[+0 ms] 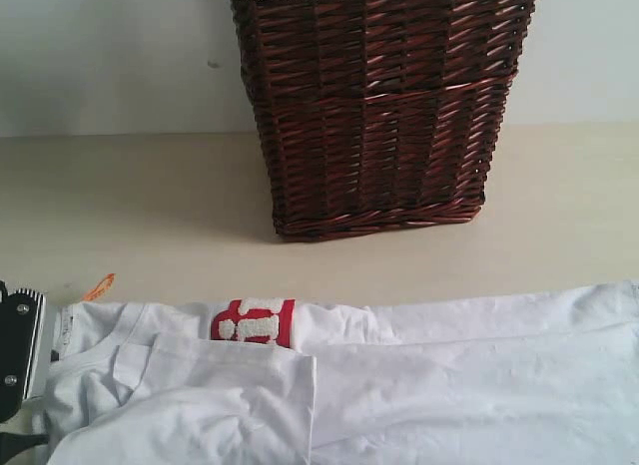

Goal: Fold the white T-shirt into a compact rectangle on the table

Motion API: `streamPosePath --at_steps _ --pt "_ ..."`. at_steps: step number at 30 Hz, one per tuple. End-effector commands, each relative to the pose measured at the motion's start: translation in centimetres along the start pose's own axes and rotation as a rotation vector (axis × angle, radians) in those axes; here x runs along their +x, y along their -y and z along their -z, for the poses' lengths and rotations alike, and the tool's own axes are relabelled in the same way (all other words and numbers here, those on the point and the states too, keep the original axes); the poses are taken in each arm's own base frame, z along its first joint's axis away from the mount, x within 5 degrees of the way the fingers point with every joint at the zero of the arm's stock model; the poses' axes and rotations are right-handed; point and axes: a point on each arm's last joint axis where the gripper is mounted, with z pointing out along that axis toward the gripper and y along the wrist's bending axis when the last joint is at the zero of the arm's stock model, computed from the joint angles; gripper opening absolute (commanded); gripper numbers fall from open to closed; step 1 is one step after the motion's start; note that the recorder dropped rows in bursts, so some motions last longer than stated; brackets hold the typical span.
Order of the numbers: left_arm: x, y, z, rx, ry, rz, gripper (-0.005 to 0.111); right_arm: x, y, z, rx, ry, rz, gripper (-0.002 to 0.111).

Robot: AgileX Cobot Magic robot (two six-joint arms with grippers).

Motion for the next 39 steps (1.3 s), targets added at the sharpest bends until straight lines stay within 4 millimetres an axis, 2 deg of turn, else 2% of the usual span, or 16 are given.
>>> streamPosePath --at_steps 1,7,12,18,23,31,39 --pt "0.0 -0.5 0.0 -0.041 0.005 0.074 0.103 0.0 0.0 0.0 0.002 0.015 0.003 0.0" --pt "0.2 -0.7 -0.3 -0.059 -0.01 0.117 0.105 0.0 0.0 0.0 0.002 0.015 0.003 0.0" --pt "0.3 -1.7 -1.2 -0.02 -0.038 0.018 0.105 0.0 0.0 0.0 0.002 0.015 0.003 0.0" --pt "-0.6 -3.7 -2.2 0.1 0.008 -0.106 0.105 0.0 0.0 0.0 0.002 0.015 0.003 0.0" --pt "-0.4 -4.5 -3.0 0.265 -0.026 -0.195 0.105 0.0 0.0 0.0 0.002 0.015 0.003 0.0" --pt "0.6 -4.5 -5.4 0.349 -0.079 -0.226 0.105 0.0 0.0 0.0 0.002 0.015 0.003 0.0" --pt "0.8 -4.4 -5.8 0.351 -0.074 -0.306 0.105 0.0 0.0 0.0 0.002 0.015 0.003 0.0"
